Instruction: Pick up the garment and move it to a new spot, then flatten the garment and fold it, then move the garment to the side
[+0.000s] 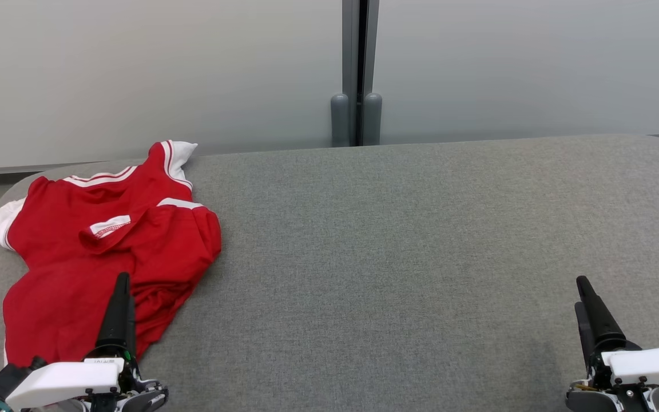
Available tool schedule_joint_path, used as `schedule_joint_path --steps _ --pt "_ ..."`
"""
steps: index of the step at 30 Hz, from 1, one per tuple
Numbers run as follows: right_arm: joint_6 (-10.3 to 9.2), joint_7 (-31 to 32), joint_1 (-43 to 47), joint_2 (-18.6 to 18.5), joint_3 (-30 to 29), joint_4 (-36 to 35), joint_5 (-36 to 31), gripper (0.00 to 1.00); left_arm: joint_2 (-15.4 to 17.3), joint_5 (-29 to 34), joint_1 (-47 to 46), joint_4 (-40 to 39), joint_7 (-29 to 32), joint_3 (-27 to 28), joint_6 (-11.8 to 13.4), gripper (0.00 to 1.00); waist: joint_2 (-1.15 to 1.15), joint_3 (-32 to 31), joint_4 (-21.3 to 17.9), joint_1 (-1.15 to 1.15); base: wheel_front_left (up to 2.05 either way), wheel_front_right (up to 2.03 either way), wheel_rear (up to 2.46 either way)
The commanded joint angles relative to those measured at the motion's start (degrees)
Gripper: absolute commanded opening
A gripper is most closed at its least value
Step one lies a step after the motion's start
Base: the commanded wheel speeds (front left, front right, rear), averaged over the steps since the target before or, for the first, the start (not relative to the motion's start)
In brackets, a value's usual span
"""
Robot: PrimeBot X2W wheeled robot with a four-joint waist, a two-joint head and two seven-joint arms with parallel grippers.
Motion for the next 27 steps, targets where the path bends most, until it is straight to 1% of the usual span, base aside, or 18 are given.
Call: schedule_joint_path --steps 1,6,17,27 --pt "0.09 -0.7 -0.4 -0.5 0.2 -1.4 -2.2 1.0 0.4 1.7 -0.3 -1.2 -0.5 -0.2 0.0 1.0 0.0 0.0 0.0 0.0 0.0 0.0 0.0" --pt "0.09 -1.9 0.2 -0.6 0.8 -2.8 -9.7 1.0 0.5 7.2 0.3 -2.1 -1.8 -0.8 0.4 1.0 0.0 -0.1 -0.1 0.0 0.0 0.0 0.0" --pt "0.1 -4.4 1.0 -1.0 2.4 -5.5 -26.2 1.0 0.5 21.5 2.1 -3.8 -4.2 -2.4 1.7 1.0 0.0 -0.6 -0.1 0.0 0.0 0.0 0.0" --pt "0.1 -6.4 2.1 -1.6 3.4 -6.3 -38.0 1.0 0.6 34.2 3.7 -3.7 -6.3 -2.7 2.0 1.0 0.0 -1.1 0.0 0.0 0.0 0.0 0.0"
